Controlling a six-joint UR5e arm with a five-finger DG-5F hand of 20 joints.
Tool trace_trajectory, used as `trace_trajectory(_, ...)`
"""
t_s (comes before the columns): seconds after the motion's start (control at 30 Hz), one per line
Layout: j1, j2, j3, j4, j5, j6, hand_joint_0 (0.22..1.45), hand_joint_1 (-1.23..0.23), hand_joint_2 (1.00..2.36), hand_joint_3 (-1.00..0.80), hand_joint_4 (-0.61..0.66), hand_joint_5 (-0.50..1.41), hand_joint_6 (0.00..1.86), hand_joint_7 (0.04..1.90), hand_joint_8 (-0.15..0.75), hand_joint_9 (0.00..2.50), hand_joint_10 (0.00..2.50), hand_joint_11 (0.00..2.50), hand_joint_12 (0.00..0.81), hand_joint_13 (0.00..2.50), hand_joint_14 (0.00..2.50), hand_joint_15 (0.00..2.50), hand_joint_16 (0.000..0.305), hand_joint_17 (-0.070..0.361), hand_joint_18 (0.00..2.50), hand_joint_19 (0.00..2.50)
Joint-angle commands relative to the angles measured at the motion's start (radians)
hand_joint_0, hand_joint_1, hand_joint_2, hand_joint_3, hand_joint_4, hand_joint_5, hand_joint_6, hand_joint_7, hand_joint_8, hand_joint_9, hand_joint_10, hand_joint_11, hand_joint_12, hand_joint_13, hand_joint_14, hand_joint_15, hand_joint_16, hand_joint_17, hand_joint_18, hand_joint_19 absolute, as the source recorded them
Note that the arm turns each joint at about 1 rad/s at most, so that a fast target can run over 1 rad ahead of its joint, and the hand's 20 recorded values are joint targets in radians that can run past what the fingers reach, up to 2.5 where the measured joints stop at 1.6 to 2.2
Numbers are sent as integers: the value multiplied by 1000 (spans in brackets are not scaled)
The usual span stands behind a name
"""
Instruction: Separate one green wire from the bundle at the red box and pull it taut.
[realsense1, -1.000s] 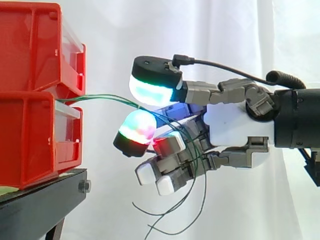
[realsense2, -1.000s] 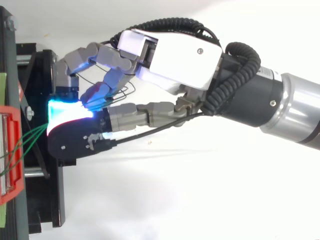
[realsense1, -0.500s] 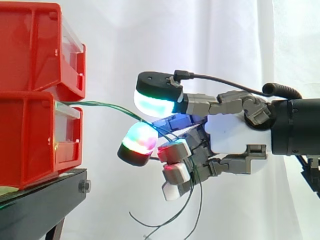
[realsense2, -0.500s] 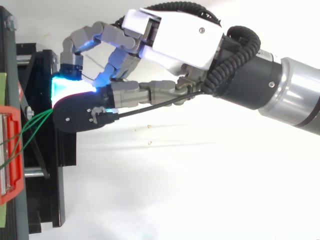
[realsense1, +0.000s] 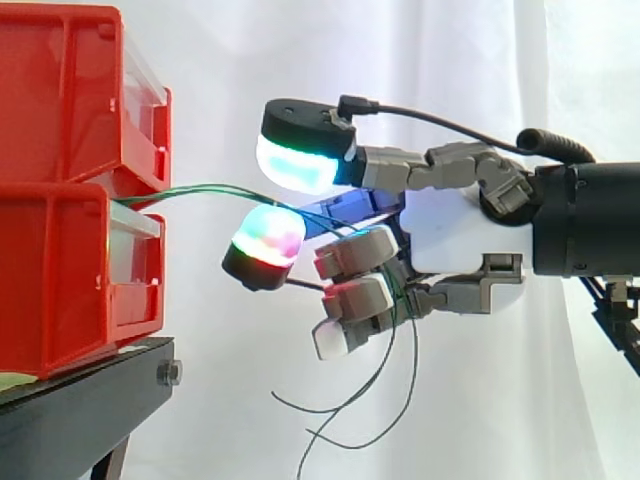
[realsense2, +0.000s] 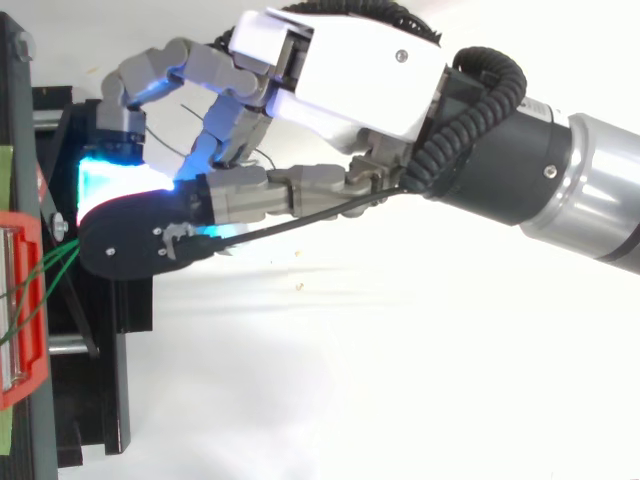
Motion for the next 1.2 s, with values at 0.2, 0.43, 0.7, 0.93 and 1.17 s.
trace_trajectory(0.2, 24, 0, 19, -36, 8, 0, 606, -646, 1015, -318, 232, -212, 862, 1005, 341, 1258, 365, 1649, 379, 1377, 18, 1342, 51, 114, 1002, 508)
trace_trajectory(0.43, 41, -2, 12, -44, 13, 14, 572, -599, 1005, -437, 242, -216, 865, 985, 335, 1231, 540, 1633, 377, 1433, 11, 1459, 52, 117, 1015, 521)
trace_trajectory(0.7, 49, 0, -39, -18, 19, 54, 562, -591, 1003, -459, 244, -219, 863, 966, 343, 1208, 641, 1597, 377, 1486, 6, 1538, 53, 119, 1030, 516)
trace_trajectory(0.93, 52, 0, -38, -24, 19, 67, 590, -603, 1009, -393, 235, -218, 864, 962, 335, 1196, 702, 1576, 364, 1525, 2, 1624, 52, 118, 1035, 526)
trace_trajectory(1.17, 52, 3, -36, -25, 16, 80, 597, -563, 1014, -335, 231, -217, 868, 973, 338, 1198, 740, 1579, 358, 1533, 0, 1643, 52, 118, 1040, 538)
